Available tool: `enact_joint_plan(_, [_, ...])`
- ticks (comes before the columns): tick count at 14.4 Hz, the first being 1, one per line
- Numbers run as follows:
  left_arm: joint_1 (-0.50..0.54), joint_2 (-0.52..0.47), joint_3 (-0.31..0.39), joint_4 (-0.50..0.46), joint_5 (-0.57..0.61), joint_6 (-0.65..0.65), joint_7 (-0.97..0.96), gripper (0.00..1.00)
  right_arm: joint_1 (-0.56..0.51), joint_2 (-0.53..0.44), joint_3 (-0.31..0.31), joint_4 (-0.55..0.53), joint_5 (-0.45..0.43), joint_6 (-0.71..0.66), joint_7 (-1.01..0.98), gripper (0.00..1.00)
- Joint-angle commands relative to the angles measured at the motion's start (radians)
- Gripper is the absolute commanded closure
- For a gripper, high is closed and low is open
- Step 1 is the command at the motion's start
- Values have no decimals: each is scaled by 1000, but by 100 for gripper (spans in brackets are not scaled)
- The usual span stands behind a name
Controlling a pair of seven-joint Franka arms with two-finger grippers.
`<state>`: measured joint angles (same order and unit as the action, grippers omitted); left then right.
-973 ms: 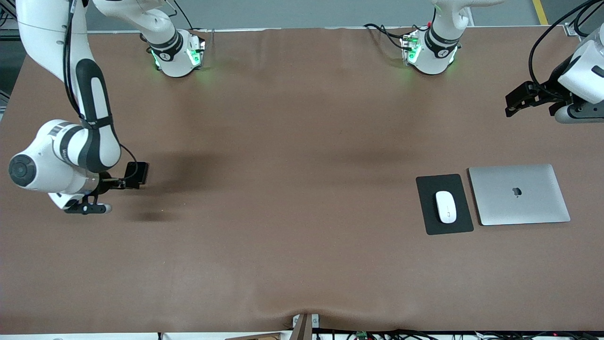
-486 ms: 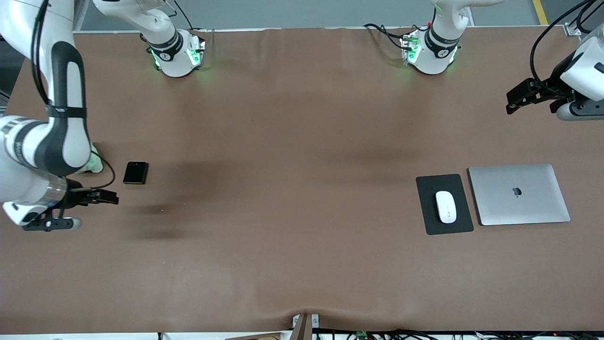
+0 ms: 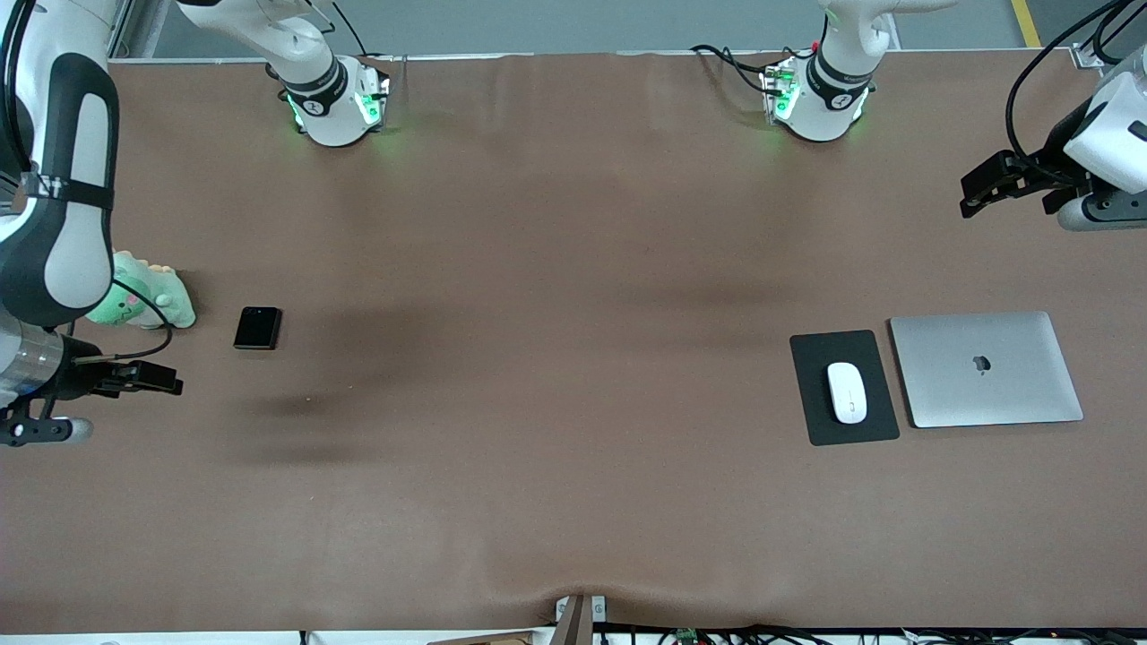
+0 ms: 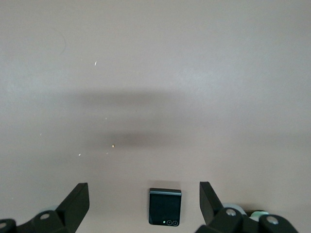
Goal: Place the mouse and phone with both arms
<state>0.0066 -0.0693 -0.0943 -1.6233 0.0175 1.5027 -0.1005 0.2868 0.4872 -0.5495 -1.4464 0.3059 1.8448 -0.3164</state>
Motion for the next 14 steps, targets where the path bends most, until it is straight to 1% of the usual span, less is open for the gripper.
enact_joint_plan(1, [3, 6, -5, 16, -7, -13, -16, 0, -32, -15, 5, 63, -13, -61, -6, 0])
enact_joint_plan(4, [3, 6, -5, 16, -4, -12, -16, 0, -35, -59, -1, 63, -7, -81, -6, 0])
enact_joint_plan(6, [3, 6, -5, 16, -4, -10, -16, 0, -38, -68, -3, 64, -8, -85, -7, 0])
enact_joint_plan(9, [3, 6, -7, 16, -4, -9, -16, 0, -57, -130, 0, 60, 1, -140, -7, 0])
enact_joint_plan(12, [1, 6, -7, 16, -4, -4, -15, 0, -49, -128, 2, 92, -13, -145, -1, 0])
enact_joint_plan(14, [1, 6, -7, 17, -4, -4, -12, 0, -60, -131, -1, 107, -14, -208, -6, 0])
